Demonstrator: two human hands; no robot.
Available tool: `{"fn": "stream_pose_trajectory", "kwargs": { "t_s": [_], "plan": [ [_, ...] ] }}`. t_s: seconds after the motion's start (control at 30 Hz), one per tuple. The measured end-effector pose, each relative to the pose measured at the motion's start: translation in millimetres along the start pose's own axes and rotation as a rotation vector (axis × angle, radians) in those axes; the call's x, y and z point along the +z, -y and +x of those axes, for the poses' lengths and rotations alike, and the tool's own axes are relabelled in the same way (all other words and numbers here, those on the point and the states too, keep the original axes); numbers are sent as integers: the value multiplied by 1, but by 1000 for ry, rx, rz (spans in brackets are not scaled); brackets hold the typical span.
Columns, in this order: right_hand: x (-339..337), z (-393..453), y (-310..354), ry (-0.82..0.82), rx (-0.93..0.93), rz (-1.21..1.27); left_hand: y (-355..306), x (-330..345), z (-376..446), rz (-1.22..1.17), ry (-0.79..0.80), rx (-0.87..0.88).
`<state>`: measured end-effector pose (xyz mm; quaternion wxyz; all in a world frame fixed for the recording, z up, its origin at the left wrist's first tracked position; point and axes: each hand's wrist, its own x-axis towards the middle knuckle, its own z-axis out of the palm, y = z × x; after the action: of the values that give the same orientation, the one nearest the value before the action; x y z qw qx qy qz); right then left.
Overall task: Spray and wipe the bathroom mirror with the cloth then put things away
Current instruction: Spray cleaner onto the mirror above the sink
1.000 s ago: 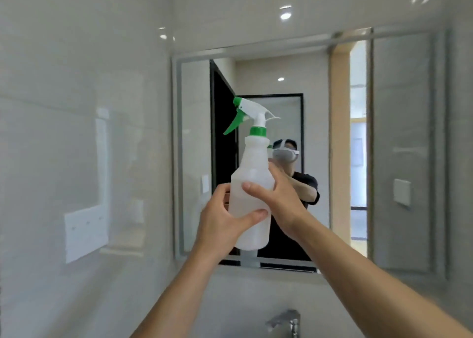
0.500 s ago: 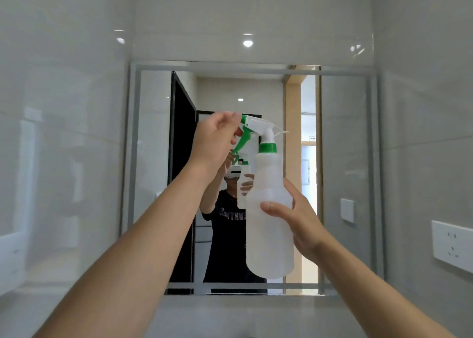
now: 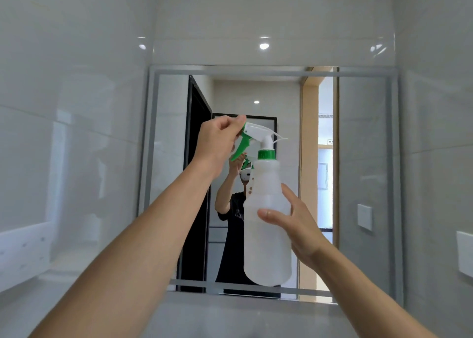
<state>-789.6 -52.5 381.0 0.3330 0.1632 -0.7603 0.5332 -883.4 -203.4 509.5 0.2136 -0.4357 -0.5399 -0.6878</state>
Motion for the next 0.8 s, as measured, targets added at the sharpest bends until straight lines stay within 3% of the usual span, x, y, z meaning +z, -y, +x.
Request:
{"fn": "stream_pose_trajectory", "kwargs": {
  "t_s": [0.57, 0.8],
  "plan": [
    [15, -1, -13, 35, -25, 28, -2, -12, 2, 65, 26, -266],
    [24, 13, 0, -180, -87, -84, 10, 0, -43, 282, -99, -248]
  ]
}}
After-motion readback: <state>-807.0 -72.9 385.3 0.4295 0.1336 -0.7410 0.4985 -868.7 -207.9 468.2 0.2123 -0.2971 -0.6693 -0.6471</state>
